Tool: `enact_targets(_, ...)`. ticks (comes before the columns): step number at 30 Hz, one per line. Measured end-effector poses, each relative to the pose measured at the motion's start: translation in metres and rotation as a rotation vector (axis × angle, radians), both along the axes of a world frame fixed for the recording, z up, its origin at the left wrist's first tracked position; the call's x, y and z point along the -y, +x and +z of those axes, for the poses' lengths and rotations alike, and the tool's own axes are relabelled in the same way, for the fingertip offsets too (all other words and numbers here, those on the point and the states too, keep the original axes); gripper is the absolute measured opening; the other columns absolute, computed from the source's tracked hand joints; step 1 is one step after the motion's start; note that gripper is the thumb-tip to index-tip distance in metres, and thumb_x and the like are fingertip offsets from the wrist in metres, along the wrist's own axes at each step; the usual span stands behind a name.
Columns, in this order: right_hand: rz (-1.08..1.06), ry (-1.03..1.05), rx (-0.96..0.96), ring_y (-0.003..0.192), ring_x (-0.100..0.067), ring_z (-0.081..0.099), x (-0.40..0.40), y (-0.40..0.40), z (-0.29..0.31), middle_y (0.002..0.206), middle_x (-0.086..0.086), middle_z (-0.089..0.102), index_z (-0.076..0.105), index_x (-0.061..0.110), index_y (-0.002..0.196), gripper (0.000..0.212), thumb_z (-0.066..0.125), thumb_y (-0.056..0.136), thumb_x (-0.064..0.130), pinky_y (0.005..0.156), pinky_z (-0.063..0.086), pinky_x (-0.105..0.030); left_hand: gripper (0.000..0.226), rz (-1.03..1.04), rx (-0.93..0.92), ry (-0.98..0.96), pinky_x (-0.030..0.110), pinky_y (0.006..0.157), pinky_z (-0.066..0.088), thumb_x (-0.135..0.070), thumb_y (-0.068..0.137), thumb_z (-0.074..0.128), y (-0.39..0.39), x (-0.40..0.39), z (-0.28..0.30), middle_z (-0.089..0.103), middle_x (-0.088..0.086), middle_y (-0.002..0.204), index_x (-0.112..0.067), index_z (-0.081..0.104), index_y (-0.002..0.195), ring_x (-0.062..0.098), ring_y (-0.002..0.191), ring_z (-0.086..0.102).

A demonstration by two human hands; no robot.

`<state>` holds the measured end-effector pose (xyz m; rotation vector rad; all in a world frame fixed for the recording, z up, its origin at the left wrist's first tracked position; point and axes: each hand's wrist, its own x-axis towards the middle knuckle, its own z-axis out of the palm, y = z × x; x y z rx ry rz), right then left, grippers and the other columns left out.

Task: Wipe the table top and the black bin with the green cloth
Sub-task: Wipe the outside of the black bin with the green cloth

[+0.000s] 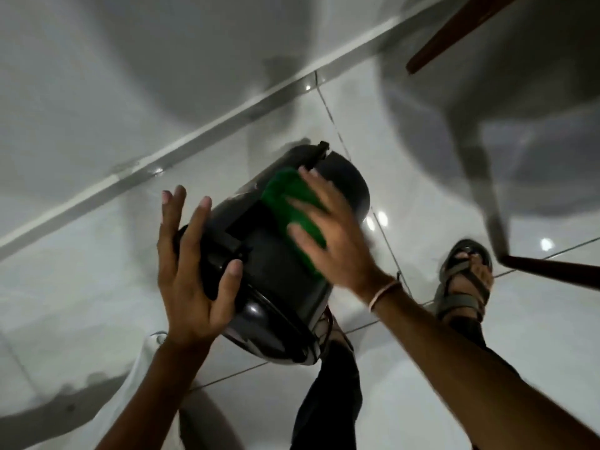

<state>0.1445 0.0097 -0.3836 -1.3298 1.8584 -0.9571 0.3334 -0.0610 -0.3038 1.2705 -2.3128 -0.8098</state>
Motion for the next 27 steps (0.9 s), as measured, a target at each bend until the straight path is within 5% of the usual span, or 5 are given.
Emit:
enact_targets(6, -0.729, 0.382, 0.375, 0.146, -0.029, 0.043, 0.034, -0.046, -0.060, 0.156, -0.013, 0.047, 0.058, 0.011, 0.140, 0.058, 0.054, 0.092, 0.044, 0.124, 0.032, -0.038, 0.062, 0.033, -0.015, 0.041, 0.057, 0.135, 0.025, -0.026, 0.097, 0.049, -0.001, 0.008, -0.003, 0.034, 0.044, 0.162, 0.006, 0.042, 0.150, 0.056, 0.160, 0.023)
enact_targets(13, 0.121, -0.163, 0.140, 0.155, -0.027, 0.028, -0.024, 0.035, 0.037, 0.163, -0.013, 0.037, 0.062, 0.021, 0.135, 0.040, 0.058, 0.097, 0.035, 0.128, 0.016, -0.048, 0.074, 0.065, -0.012, 0.072, 0.036, 0.136, 0.020, -0.048, 0.108, 0.041, 0.002, 0.022, -0.005, 0.052, 0.049, 0.143, 0.011, 0.041, 0.153, 0.055, 0.157, 0.032)
enact_targets(21, -1.097, 0.338, 0.881, 0.140, -0.024, 0.049, 0.012, -0.020, -0.061, 0.156, -0.008, 0.048, 0.043, 0.019, 0.152, 0.053, 0.049, 0.104, 0.041, 0.120, 0.041, -0.045, 0.057, 0.237, -0.060, 0.015, 0.062, 0.130, 0.028, -0.027, 0.109, 0.040, 0.006, 0.020, -0.012, 0.064, 0.016, 0.095, 0.012, 0.042, 0.151, 0.036, 0.106, 0.064)
enact_targets(24, -0.685, 0.146, 0.707, 0.150, -0.014, 0.034, 0.004, 0.006, -0.006, 0.167, -0.006, 0.032, 0.045, 0.023, 0.150, 0.046, 0.051, 0.105, 0.033, 0.122, 0.035, -0.027, 0.056, 0.381, -0.116, 0.059, 0.031, 0.120, 0.044, -0.029, 0.109, 0.040, 0.012, 0.024, -0.014, 0.067, -0.027, 0.110, 0.005, 0.044, 0.153, -0.001, 0.109, 0.061)
enact_targets(27, -0.061, -0.132, 0.337, 0.157, -0.026, 0.024, -0.020, 0.038, 0.023, 0.165, -0.013, 0.033, 0.064, 0.016, 0.132, 0.037, 0.055, 0.099, 0.031, 0.129, 0.016, -0.043, 0.058, 0.394, -0.143, 0.101, 0.026, 0.111, 0.047, -0.035, 0.108, 0.041, 0.009, 0.034, -0.014, 0.067, -0.022, 0.116, 0.002, 0.046, 0.153, -0.008, 0.110, 0.060)
